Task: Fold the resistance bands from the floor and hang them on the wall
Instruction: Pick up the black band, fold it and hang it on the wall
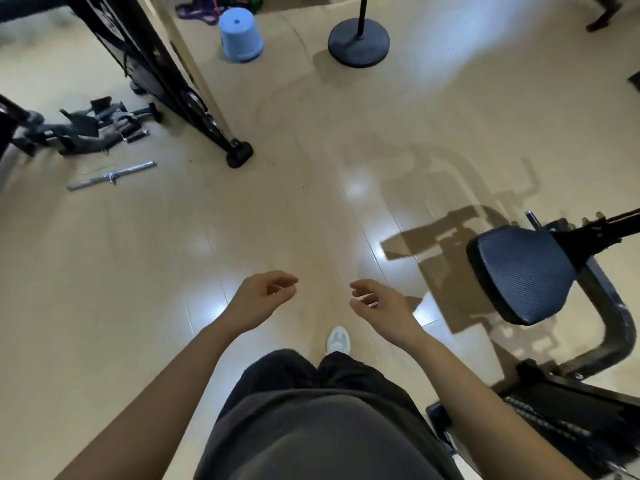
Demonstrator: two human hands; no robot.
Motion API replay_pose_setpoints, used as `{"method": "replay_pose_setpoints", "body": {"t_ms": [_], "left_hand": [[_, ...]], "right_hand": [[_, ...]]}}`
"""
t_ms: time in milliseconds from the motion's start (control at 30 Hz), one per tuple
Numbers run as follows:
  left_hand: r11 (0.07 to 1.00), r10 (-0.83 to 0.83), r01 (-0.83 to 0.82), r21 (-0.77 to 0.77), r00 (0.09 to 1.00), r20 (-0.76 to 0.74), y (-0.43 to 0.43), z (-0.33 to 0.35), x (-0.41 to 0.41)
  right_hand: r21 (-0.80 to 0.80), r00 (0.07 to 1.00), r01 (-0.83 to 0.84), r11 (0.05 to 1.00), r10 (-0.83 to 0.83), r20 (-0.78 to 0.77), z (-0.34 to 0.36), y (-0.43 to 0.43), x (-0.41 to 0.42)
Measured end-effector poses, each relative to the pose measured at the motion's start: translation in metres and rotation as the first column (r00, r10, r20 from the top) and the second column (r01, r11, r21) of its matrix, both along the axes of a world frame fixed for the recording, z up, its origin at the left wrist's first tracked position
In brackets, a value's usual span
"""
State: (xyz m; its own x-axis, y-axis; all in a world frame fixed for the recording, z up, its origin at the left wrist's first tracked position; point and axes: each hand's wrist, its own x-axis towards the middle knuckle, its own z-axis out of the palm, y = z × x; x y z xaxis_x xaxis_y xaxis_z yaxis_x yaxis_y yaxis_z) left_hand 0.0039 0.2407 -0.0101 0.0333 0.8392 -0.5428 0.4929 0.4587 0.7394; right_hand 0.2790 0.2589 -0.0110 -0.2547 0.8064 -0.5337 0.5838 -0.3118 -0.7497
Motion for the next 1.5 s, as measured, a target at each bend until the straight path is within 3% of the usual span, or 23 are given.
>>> {"method": "replay_pose_setpoints", "body": {"t_ms": [333, 733, 933, 1233, 1500], "left_hand": [[0.998, 0.066, -0.065, -0.024, 0.997, 0.043, 0.140, -0.018, -0.008], [0.972, -0.220, 0.225, 0.069, 0.973, -0.071, 0.417, -0.020, -0.076], [0.969, -0.238, 0.242, 0.045, 0.968, -0.079, 0.536, -0.027, -0.073], [0.989, -0.140, 0.136, -0.051, 0.987, -0.078, 0.721, -0.028, -0.058], [0.999, 0.011, -0.014, -0.049, 0.997, -0.072, 0.836, -0.019, -0.089]], "right_hand": [[0.002, 0.999, -0.020, 1.000, 0.020, 0.048, -0.002, 0.176, -0.008], [0.028, 0.985, 0.145, 0.989, -0.147, 0.088, 0.015, 0.395, -0.059], [-0.015, 0.987, 0.153, 0.988, -0.152, 0.060, 0.001, 0.515, -0.069], [-0.022, 0.992, -0.088, 0.996, 0.089, 0.085, -0.019, 0.734, -0.069], [0.023, 0.927, -0.342, 0.939, 0.333, 0.173, -0.005, 0.914, -0.098]]}}
